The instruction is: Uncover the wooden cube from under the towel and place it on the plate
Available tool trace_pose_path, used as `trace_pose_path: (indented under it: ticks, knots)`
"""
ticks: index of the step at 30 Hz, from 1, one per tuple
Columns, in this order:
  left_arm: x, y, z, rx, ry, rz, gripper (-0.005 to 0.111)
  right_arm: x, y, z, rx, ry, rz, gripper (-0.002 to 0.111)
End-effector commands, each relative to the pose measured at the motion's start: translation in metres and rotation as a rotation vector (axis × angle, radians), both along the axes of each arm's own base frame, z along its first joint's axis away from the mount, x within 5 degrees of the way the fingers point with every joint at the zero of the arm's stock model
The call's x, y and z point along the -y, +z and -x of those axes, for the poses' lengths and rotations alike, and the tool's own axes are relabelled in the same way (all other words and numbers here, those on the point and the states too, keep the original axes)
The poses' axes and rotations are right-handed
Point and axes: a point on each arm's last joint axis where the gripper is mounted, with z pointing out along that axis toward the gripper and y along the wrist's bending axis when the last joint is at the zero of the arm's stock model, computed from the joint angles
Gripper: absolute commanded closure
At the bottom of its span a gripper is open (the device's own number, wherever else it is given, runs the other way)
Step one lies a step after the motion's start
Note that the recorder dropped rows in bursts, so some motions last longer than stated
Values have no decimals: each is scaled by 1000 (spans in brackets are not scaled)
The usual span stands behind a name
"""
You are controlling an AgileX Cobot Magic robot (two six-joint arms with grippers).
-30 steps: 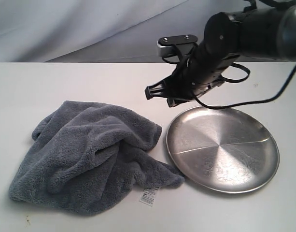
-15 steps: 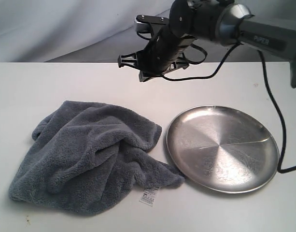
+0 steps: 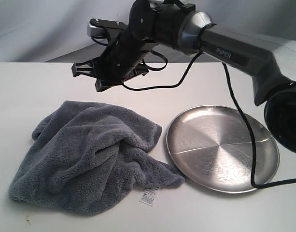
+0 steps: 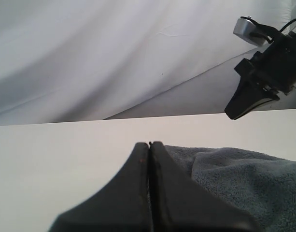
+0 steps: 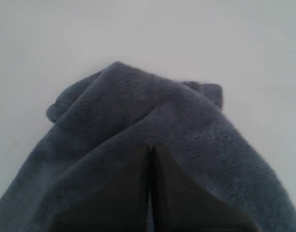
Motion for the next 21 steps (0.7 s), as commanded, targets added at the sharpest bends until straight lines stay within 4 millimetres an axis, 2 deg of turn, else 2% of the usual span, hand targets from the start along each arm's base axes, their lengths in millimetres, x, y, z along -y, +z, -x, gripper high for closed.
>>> trace_pose_path:
  ticks: [1,5,12,21]
  knots:
    - [0,-1,0,1,-5,4,107,-14,3,22,-16,88,23,108]
    - [0,-1,0,1,-5,4,107,-26,7,46,-24,174,47,108]
    - [0,-1,0,1,-5,4,107,-45,32,94,4,323,66,108]
    - [0,-1,0,1,-5,4,107,-60,37,150,-2,482,166,108]
